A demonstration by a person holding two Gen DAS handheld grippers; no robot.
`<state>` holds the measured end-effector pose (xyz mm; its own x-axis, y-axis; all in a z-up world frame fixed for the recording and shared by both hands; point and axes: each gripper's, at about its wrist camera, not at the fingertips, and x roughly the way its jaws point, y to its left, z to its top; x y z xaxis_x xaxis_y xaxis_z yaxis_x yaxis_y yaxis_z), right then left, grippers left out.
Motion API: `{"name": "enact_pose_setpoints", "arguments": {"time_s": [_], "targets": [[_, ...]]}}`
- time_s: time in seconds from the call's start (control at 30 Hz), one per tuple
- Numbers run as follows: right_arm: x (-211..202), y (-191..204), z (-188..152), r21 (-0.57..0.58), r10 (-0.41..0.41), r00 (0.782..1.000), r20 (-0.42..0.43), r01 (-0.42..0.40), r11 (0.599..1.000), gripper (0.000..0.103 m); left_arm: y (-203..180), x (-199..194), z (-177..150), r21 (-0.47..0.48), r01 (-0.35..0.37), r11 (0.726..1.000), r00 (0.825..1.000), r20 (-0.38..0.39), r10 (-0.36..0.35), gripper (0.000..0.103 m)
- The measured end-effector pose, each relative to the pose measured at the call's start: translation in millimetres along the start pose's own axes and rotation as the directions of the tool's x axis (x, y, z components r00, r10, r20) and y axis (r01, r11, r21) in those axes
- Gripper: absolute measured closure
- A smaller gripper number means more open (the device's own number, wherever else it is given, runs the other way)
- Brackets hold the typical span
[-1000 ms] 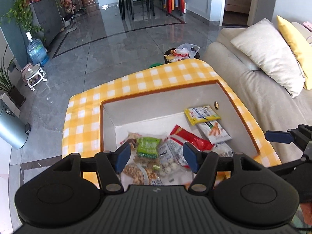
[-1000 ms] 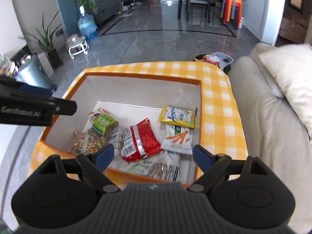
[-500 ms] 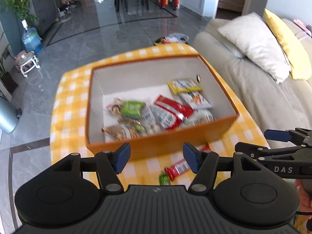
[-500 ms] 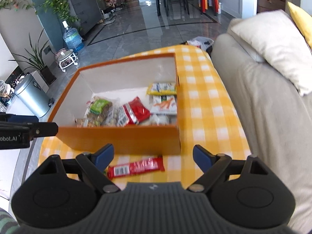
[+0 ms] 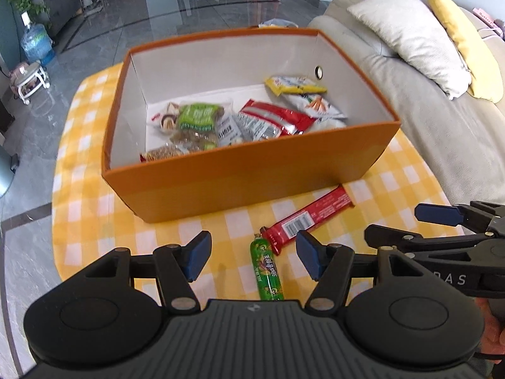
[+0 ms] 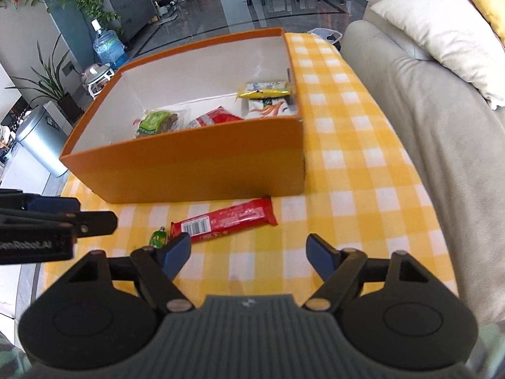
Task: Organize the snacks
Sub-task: 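Withdraw both tools from the box toward the red bar and green sausage, then grasp the green sausage stick with left tool while right tool grasps the red wafer bar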
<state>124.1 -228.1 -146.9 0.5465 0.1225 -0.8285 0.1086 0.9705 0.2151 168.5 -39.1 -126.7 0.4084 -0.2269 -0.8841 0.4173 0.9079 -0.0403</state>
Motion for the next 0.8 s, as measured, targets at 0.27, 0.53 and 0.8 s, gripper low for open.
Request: {"name": "enact_pose_setpoints", "arguments": {"time_s": [0.27,0.53,0.8], "targets": [[32.0,4.5,6.7,0.028,-0.002,0.999,-0.042,0.004,1.000,0.035,2.7,40.7,-7.0,-0.021,0.049,0.999,0.991,-0.126,-0.051,0.036],[50.4,-0.2,6.2,0.055,0.009,0.997,-0.079,-0.005,0.998,0.042,-5.0,72.1,-21.6,-0.034,0.050,0.998,0.975,-0.213,-0.056,0.046],[69.6,3.5,10.4,0.120,0.038,0.994,-0.105,-0.025,0.992,0.037,3.1,76.0,-25.0,-0.054,0.045,0.998,0.972,-0.228,-0.056,0.067]]}}
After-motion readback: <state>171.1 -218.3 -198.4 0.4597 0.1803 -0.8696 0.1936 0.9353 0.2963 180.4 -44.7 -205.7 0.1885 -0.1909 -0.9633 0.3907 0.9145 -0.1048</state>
